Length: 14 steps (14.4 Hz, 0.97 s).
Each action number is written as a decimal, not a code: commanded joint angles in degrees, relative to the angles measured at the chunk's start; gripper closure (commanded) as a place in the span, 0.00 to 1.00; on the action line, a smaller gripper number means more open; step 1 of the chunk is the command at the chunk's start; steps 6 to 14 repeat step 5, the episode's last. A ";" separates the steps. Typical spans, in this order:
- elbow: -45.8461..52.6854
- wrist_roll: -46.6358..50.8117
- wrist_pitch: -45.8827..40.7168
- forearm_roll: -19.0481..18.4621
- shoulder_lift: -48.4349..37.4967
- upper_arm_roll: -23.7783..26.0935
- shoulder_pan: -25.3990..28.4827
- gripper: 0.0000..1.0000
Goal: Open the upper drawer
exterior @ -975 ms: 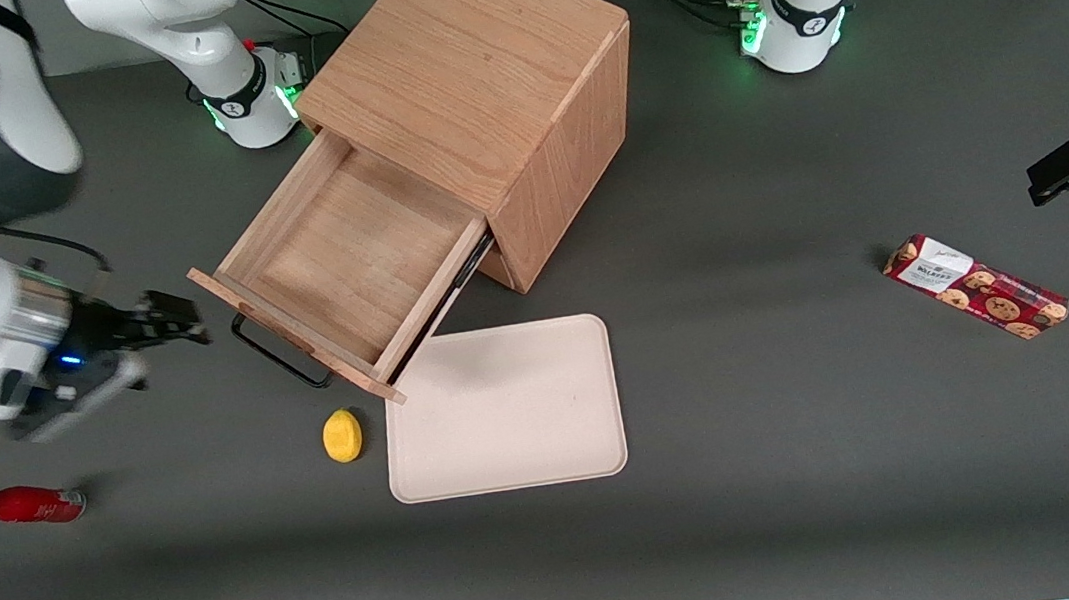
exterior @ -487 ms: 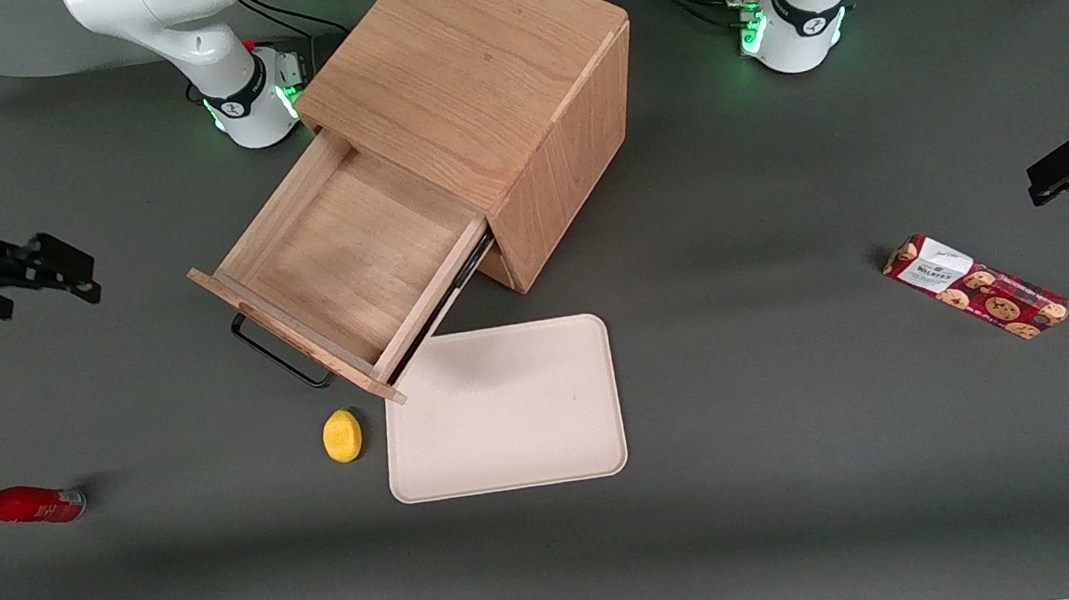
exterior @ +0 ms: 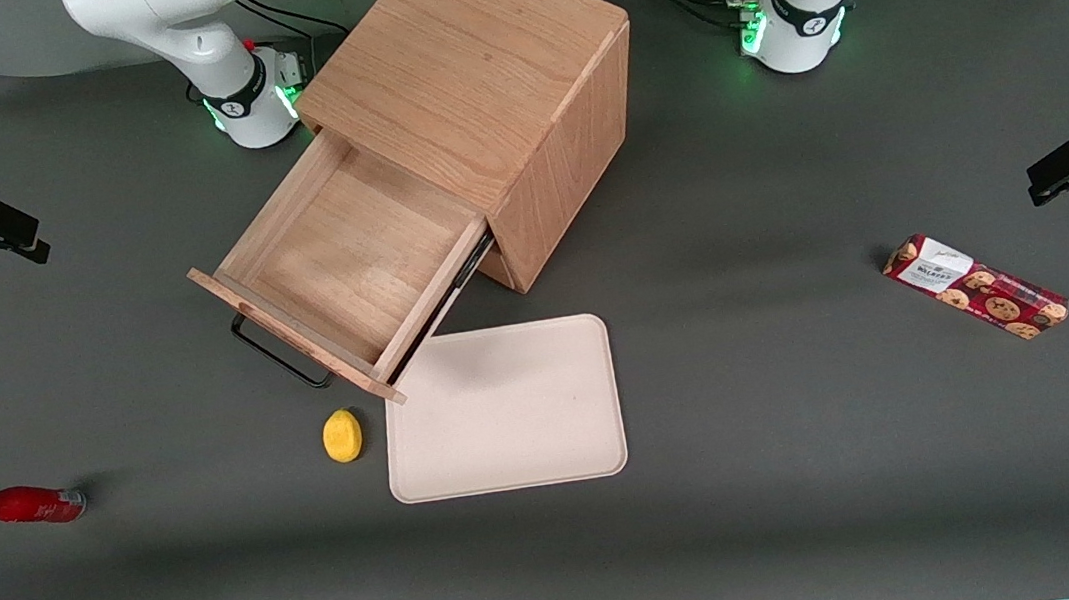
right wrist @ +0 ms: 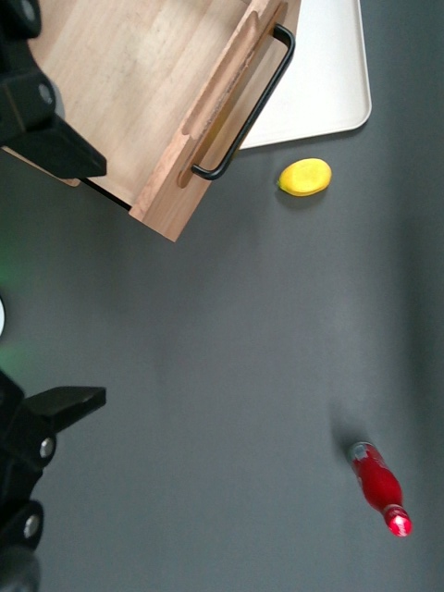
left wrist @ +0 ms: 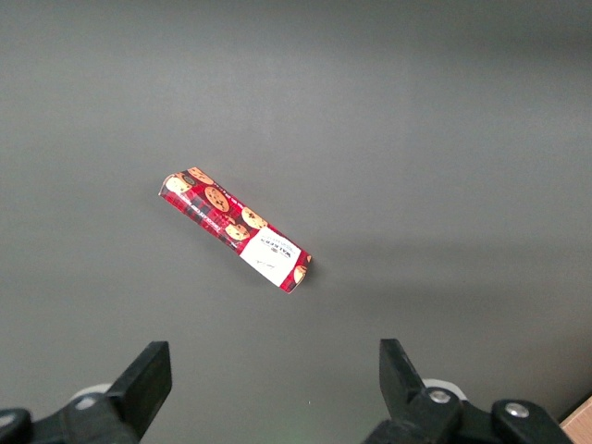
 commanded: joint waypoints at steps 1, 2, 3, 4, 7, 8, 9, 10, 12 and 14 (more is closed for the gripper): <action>-1.88 1.57 -0.52 2.54 -1.72 -2.75 1.34 0.00; -1.97 1.57 -0.52 2.46 -1.99 -2.76 1.34 0.00; -1.80 1.83 -0.52 2.46 -1.99 -2.76 1.25 0.00; -1.71 1.92 -0.52 2.46 -1.99 -2.76 1.25 0.00; -1.53 1.92 -0.52 2.54 -1.73 -2.76 1.16 0.00; -1.53 1.92 -0.52 2.54 -1.73 -2.76 1.16 0.00; -1.53 1.92 -0.52 2.54 -1.73 -2.76 1.16 0.00; -1.53 1.92 -0.52 2.54 -1.73 -2.76 1.16 0.00; -1.53 1.92 -0.52 2.54 -1.73 -2.76 1.16 0.00; -1.53 1.92 -0.52 2.54 -1.73 -2.76 1.16 0.00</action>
